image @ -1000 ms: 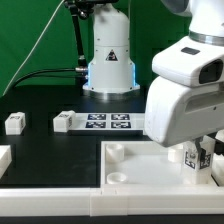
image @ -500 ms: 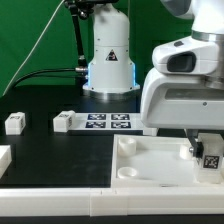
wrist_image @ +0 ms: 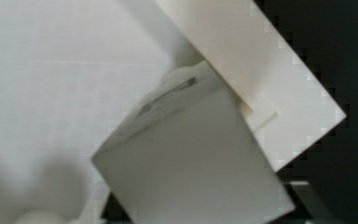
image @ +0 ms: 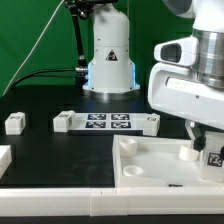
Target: Assemble one leg
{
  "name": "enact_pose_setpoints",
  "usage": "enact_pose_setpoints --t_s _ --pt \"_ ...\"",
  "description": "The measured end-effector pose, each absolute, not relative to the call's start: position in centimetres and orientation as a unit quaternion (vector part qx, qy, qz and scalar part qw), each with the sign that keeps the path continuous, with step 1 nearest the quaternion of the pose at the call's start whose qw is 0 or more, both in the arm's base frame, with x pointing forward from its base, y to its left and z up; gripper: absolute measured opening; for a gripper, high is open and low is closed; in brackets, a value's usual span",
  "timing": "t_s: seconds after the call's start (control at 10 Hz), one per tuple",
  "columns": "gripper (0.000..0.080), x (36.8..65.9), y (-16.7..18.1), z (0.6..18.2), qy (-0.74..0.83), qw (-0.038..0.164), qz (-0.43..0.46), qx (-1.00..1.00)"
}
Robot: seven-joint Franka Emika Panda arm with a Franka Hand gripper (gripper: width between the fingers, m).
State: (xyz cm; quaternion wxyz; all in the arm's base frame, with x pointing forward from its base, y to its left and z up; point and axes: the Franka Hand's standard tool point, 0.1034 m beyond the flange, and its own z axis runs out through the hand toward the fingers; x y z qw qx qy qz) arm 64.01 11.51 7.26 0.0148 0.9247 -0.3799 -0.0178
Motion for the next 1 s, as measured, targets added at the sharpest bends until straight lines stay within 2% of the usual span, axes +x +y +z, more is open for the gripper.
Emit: enact_pose_setpoints --t_s 0.3,0.4,0.5,0.6,0.7,0.8,1.0 --pt "0.0275 64.06 11.13 7.2 -0.462 0.012 -0.019 0.887" --pt "0.0448 64.05 11.14 7.18 -0.457 0.012 -0.019 0.889" --pt "0.0448 64.04 11.18 7.18 -0.457 0.012 -0.019 0.889" --pt "0.0595 64.04 11.19 7.18 -0.457 0.012 -0.019 0.889" --pt "0.0595 64.03 11.2 7.18 -0.456 0.012 -0.019 0.889" --pt "0.0642 64.03 11.21 7.18 -0.456 0.012 -0.019 0.89" --pt "0.0648 64.03 11.24 7.18 -0.456 0.012 -0.019 0.89"
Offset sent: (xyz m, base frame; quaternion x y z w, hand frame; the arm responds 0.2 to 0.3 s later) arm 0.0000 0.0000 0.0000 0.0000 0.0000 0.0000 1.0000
